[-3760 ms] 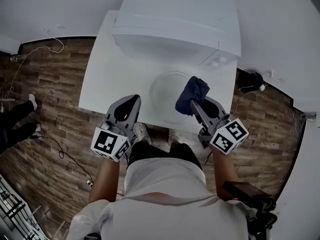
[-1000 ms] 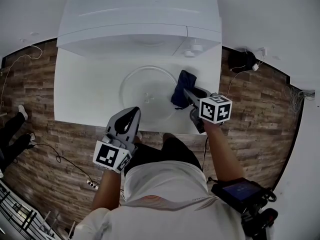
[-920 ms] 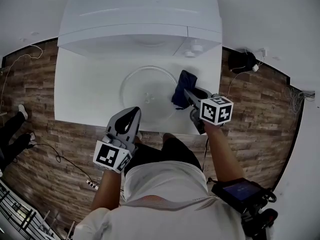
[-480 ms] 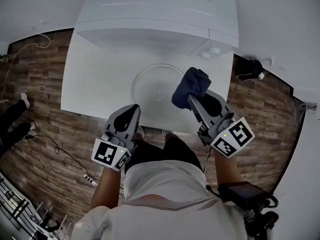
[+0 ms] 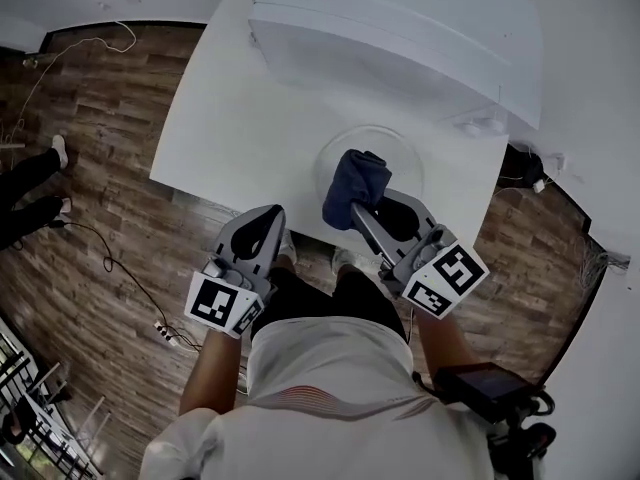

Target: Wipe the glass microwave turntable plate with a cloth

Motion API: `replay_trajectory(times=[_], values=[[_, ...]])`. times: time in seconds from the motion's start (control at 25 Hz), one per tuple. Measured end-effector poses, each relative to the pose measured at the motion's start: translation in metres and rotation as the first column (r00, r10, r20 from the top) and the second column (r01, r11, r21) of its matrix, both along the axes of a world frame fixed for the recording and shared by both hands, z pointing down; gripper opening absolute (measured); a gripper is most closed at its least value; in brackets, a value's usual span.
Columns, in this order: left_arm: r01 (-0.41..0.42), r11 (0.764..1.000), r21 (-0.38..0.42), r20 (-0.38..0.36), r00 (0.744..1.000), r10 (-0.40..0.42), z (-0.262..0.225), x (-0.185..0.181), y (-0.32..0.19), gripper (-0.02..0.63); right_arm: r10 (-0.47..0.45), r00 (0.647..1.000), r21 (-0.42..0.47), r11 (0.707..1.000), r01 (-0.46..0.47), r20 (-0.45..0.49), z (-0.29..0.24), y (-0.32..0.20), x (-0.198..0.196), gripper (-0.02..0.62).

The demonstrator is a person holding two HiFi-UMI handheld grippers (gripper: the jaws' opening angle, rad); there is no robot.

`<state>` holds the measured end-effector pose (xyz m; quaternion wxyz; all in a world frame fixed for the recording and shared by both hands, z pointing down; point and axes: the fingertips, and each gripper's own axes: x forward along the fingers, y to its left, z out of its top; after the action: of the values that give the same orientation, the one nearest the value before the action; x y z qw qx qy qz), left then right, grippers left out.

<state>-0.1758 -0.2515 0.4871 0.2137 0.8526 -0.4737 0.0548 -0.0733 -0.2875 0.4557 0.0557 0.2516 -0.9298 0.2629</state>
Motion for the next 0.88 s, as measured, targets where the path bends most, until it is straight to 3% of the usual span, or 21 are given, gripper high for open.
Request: replay_trajectory(times=[0.2, 0.36, 0.52, 0.88], values=[[0.043, 0.999, -0.017, -0.003, 0.999, -0.043, 0.007, -0.031, 0.008, 0.011, -0.053, 0.998, -0.132, 0.990, 0.047, -0.041, 0.039, 0.009, -0.039, 0.061], [0.061, 0.998, -0.026, -0.012, 0.998, -0.061, 0.011, -0.046, 0.010, 0.011, -0.064, 0.993, -0.321, 0.947, 0.029, -0.099, 0.095, 0.016, -0.050, 0.061], [0.063, 0.997, -0.037, -0.016, 0.998, -0.064, 0.016, -0.054, 0.012, 0.011, -0.071, 0.983, -0.430, 0.903, -0.010, -0.171, 0.143, 0.022, -0.051, 0.061], [0.039, 0.998, -0.050, -0.032, 0.999, -0.041, 0.021, -0.055, 0.014, 0.011, -0.049, 0.963, -0.480, 0.873, -0.088, -0.265, 0.180, 0.019, -0.041, 0.061]])
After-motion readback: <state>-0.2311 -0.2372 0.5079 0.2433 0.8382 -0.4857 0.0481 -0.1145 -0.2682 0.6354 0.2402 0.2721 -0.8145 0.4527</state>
